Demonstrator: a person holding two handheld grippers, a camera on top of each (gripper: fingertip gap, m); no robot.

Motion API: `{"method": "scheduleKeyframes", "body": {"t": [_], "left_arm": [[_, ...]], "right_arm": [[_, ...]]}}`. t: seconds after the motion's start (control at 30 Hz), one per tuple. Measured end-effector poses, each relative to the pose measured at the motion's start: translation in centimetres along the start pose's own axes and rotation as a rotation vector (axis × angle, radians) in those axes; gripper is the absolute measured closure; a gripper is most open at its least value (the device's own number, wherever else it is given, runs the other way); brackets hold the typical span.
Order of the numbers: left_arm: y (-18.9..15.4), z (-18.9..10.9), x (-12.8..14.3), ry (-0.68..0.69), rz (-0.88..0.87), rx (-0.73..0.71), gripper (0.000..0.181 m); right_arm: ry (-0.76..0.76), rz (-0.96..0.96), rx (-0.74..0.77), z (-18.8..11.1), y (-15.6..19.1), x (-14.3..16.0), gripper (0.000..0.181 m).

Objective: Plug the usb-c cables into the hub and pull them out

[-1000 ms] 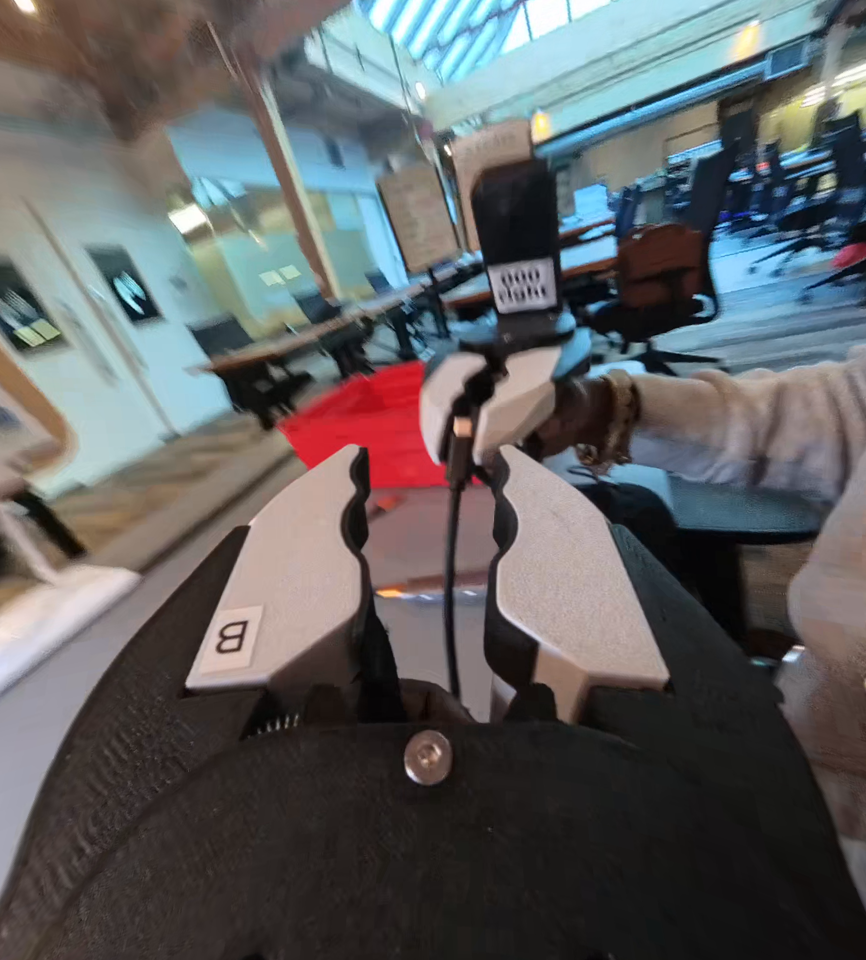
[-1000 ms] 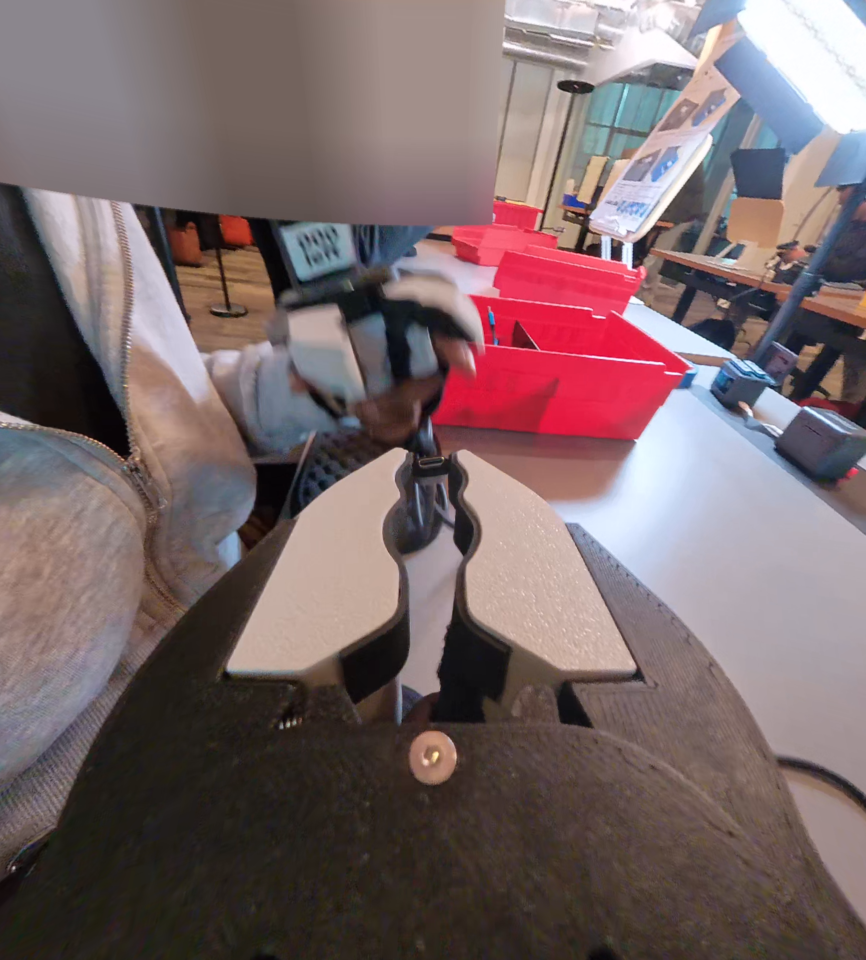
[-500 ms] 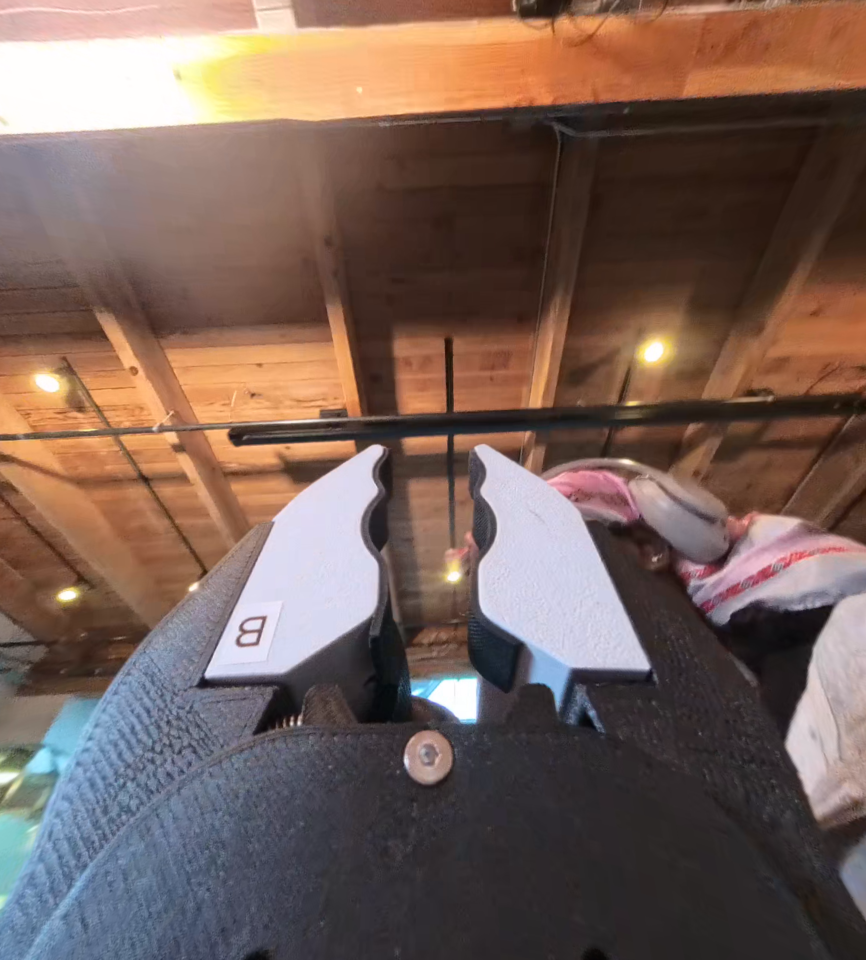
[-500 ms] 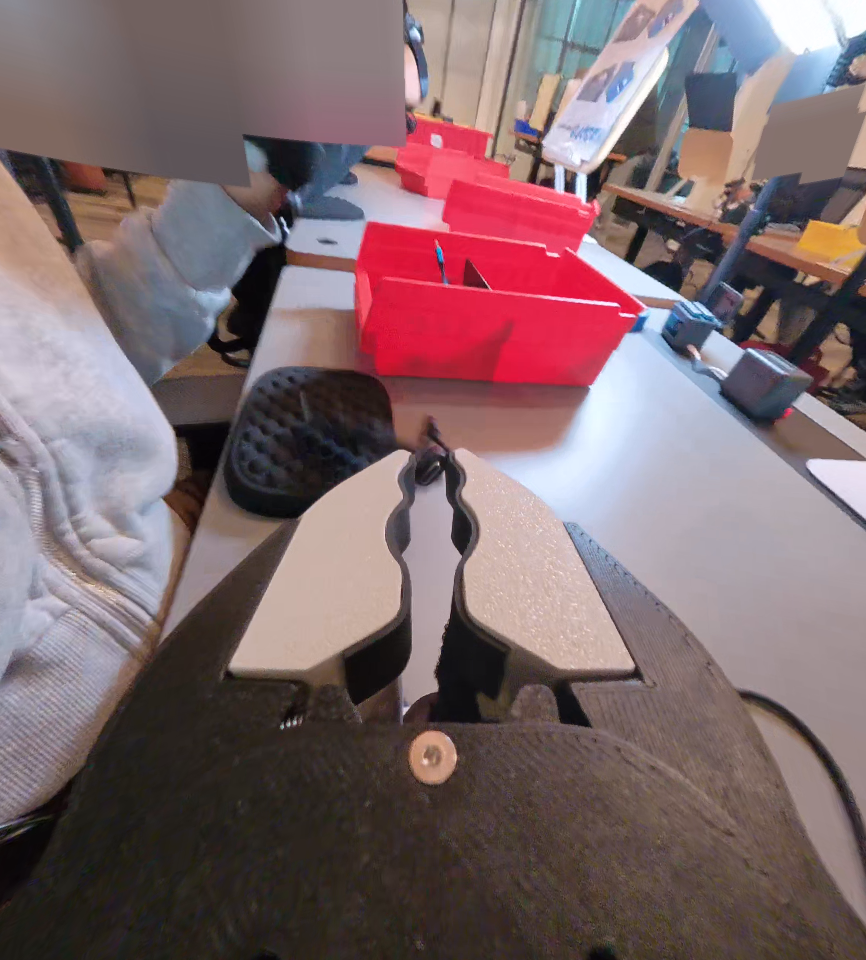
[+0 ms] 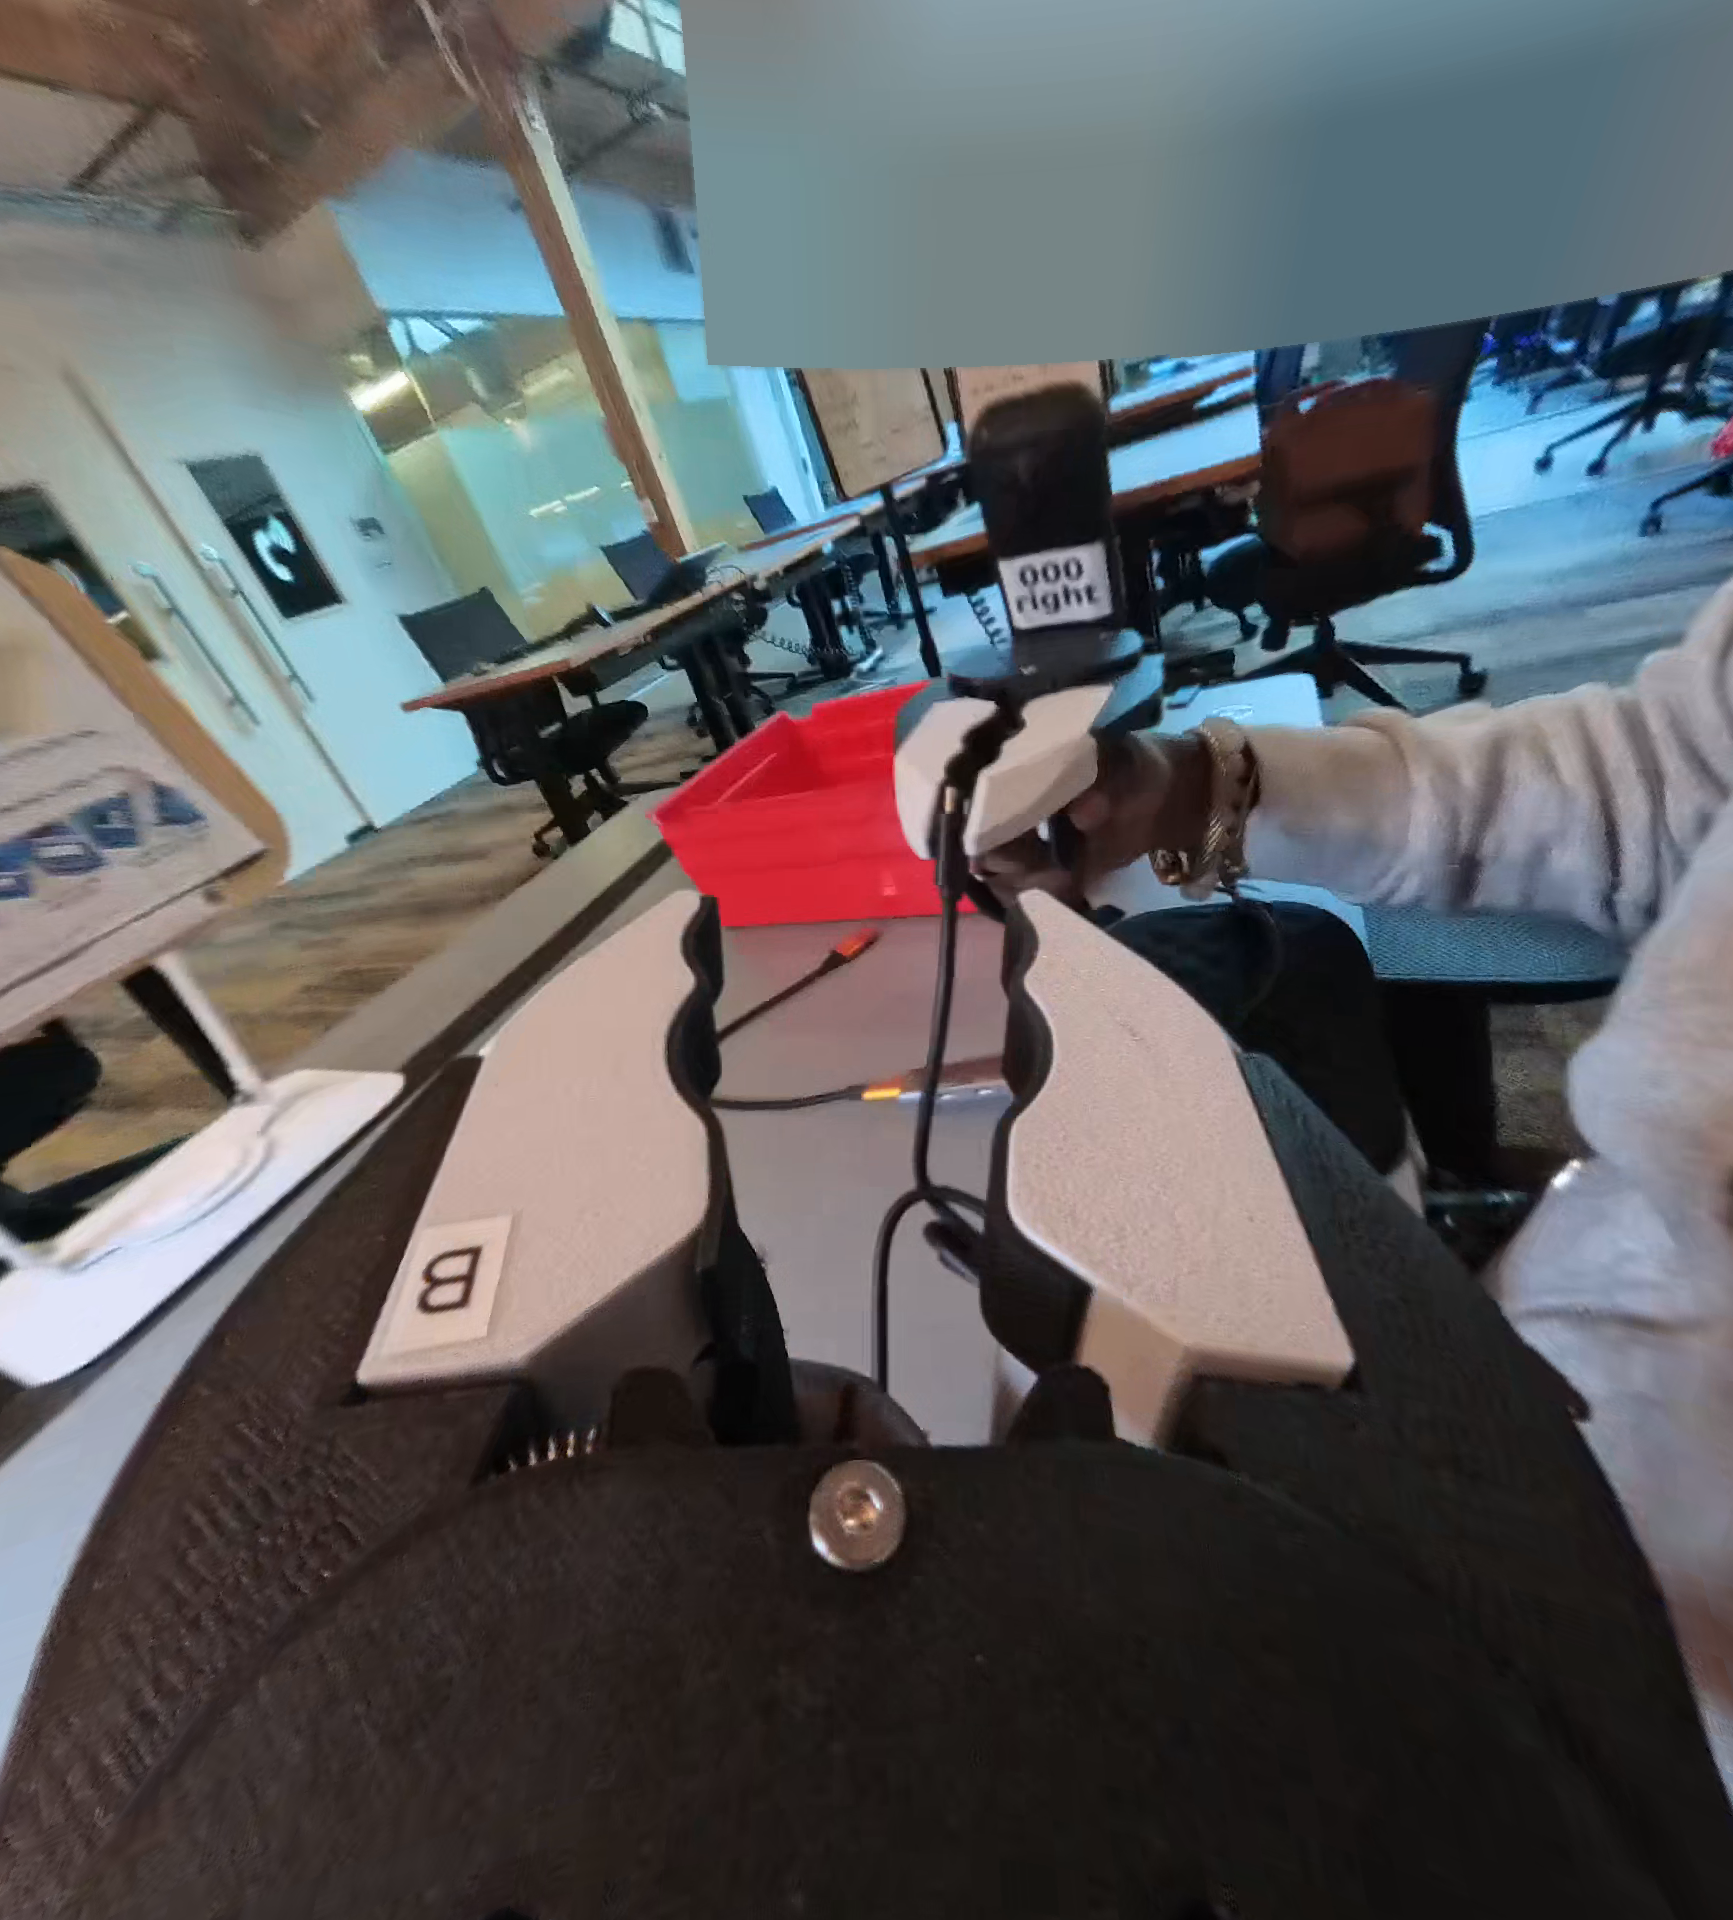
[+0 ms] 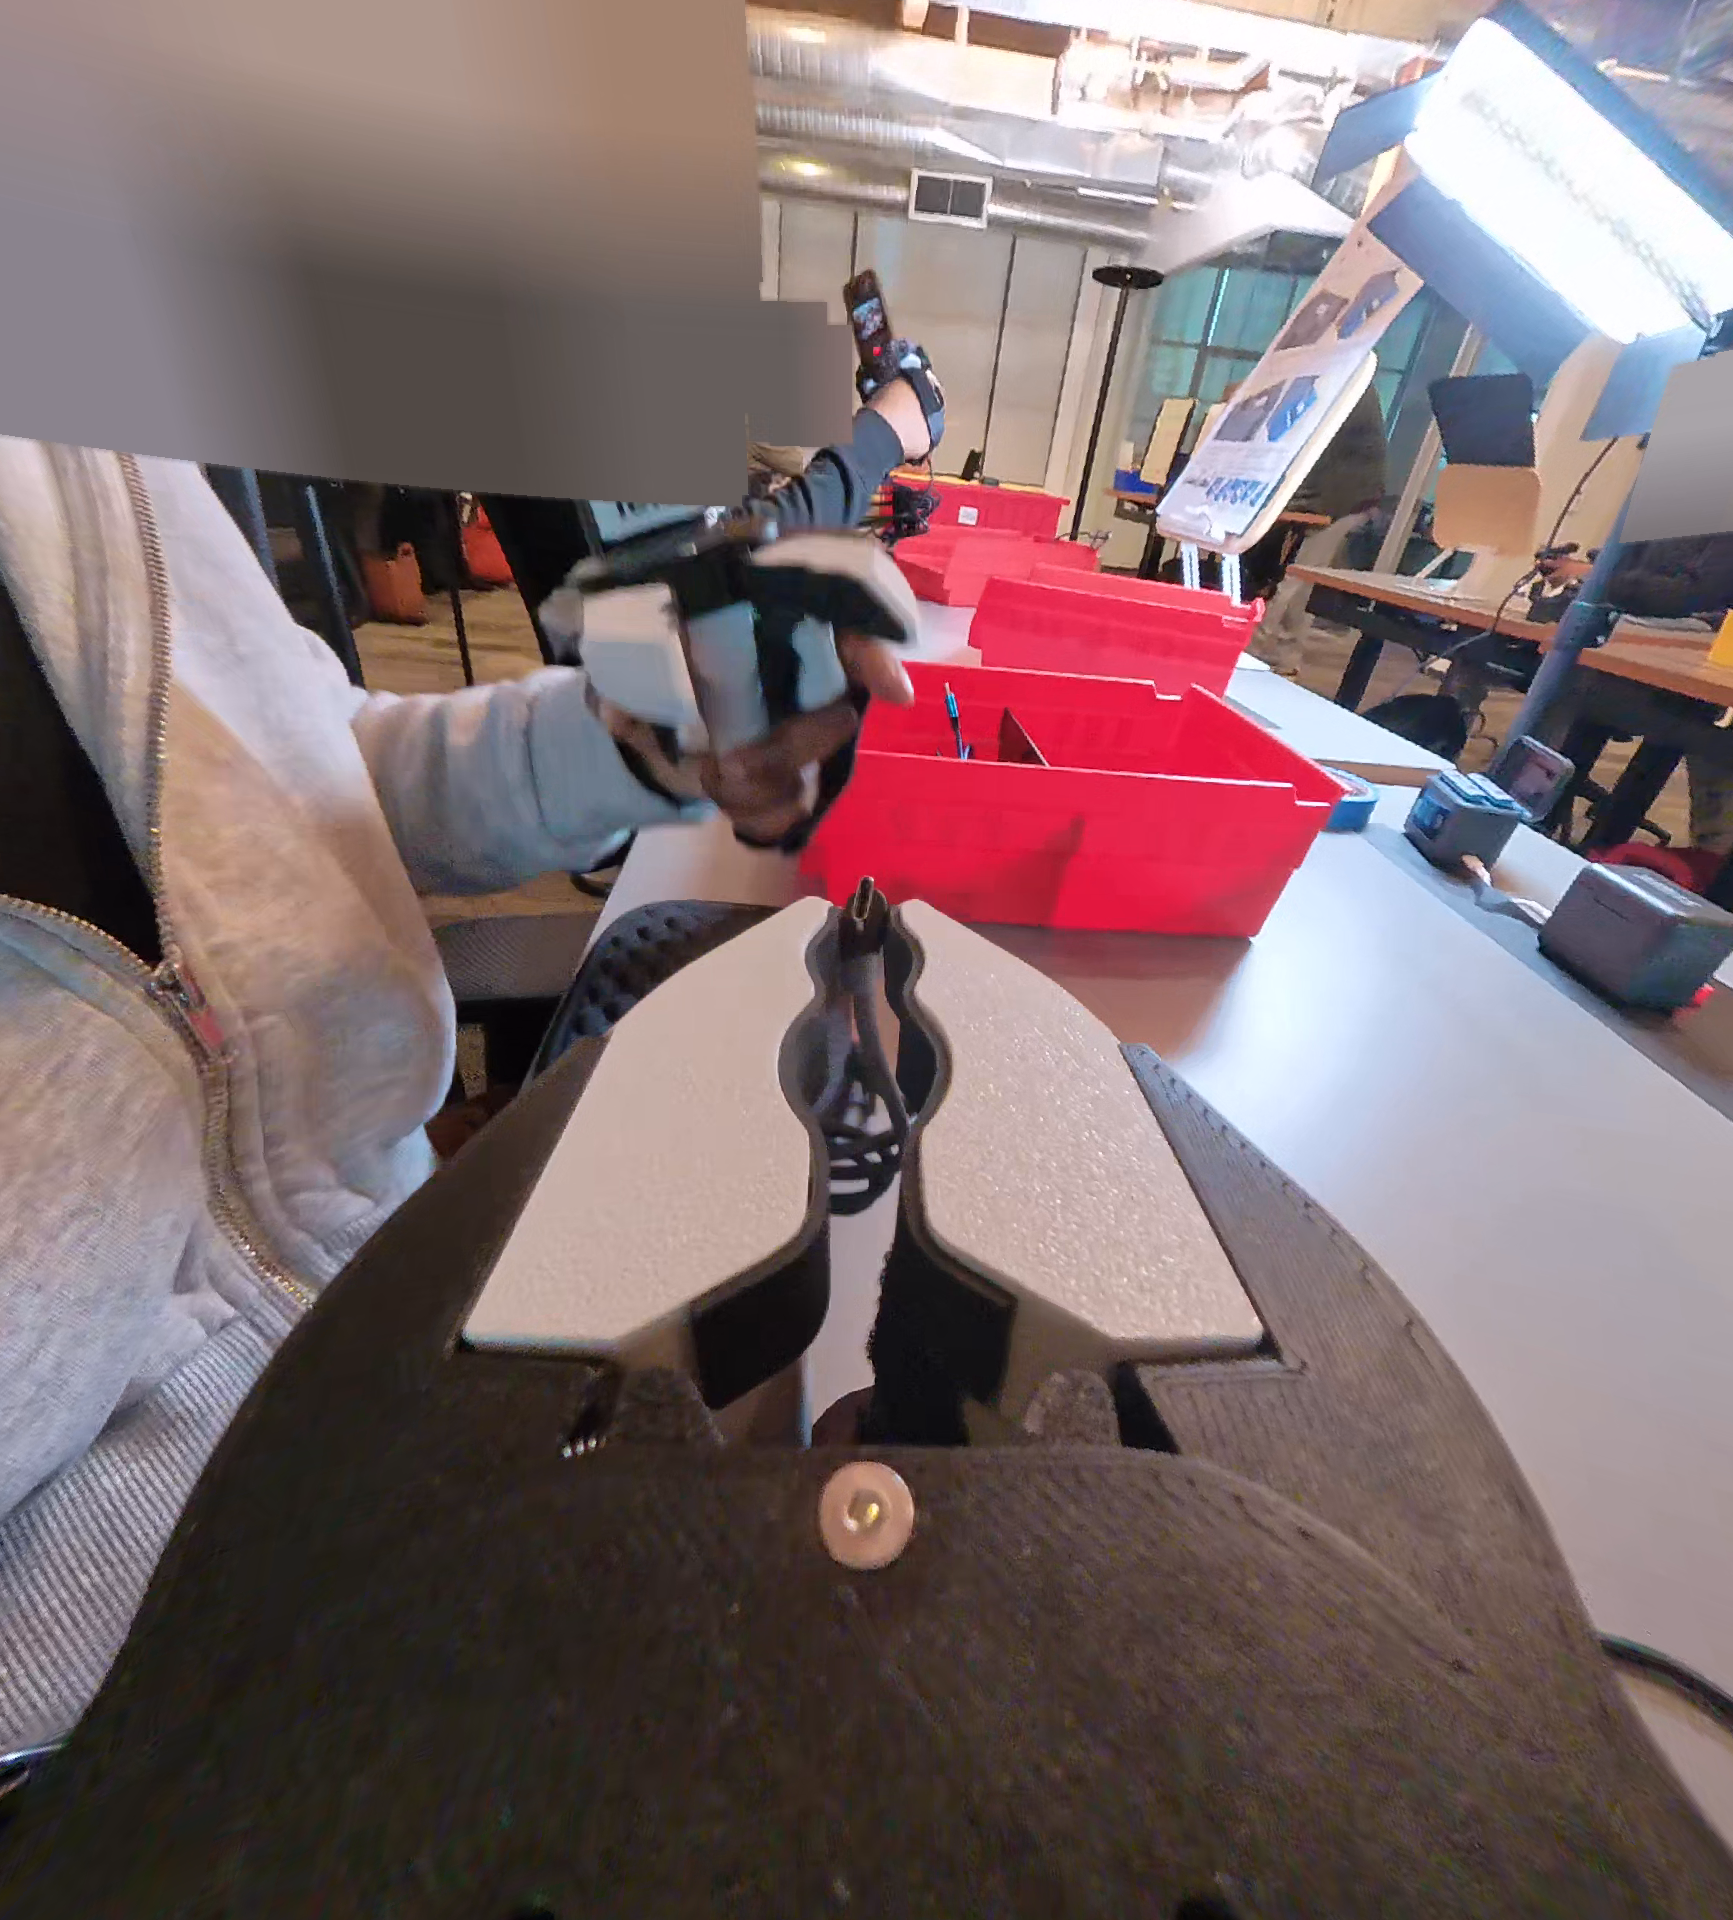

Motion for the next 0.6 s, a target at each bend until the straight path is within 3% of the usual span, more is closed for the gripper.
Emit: {"method": "scheduleKeyframes", "body": {"t": [0.13, 0.2, 0.3, 0.37, 0.5, 0.6], "left_arm": [[-1.7, 4.7, 1.3, -0.044, -0.062, 0.025, 0.134], [-1.7, 6.1, 2.6, 0.02, 0.035, -0.053, 0.136], [-1.3, 6.9, 3.8, 0.125, 0.232, -0.229, 0.137], [-1.4, 7.4, 4.0, 0.149, 0.271, -0.305, 0.138], [0.2, 7.7, 4.2, 0.166, 0.253, -0.447, 0.154], [0.4, 7.9, 4.8, 0.185, 0.25, -0.443, 0.162]], "right_arm": [[-0.026, 0.061, 0.016, 0.1, -0.3, -0.2, 0.175], [-0.042, 0.17, 0.08, 0.3, -1.2, -0.1, 0.175], [-0.13, 0.459, 0.237, 0.0, -3.5, 0.1, 0.175], [-0.237, 0.629, 0.269, -0.1, -4.2, -0.1, 0.176], [-0.381, 0.837, 0.24, 0.6, -4.0, -0.2, 0.175], [-0.438, 0.922, 0.202, 0.9, -3.8, -0.3, 0.175]]}}
Point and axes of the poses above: each gripper's, where its closed fingertips meet, z out along the fingers, x out of its underside, y = z × x across the jaws, the point moved 1 cm from there along -z, back along the fingers, and after that the axes turned 12 degrees about z, right-handed, at the moved point
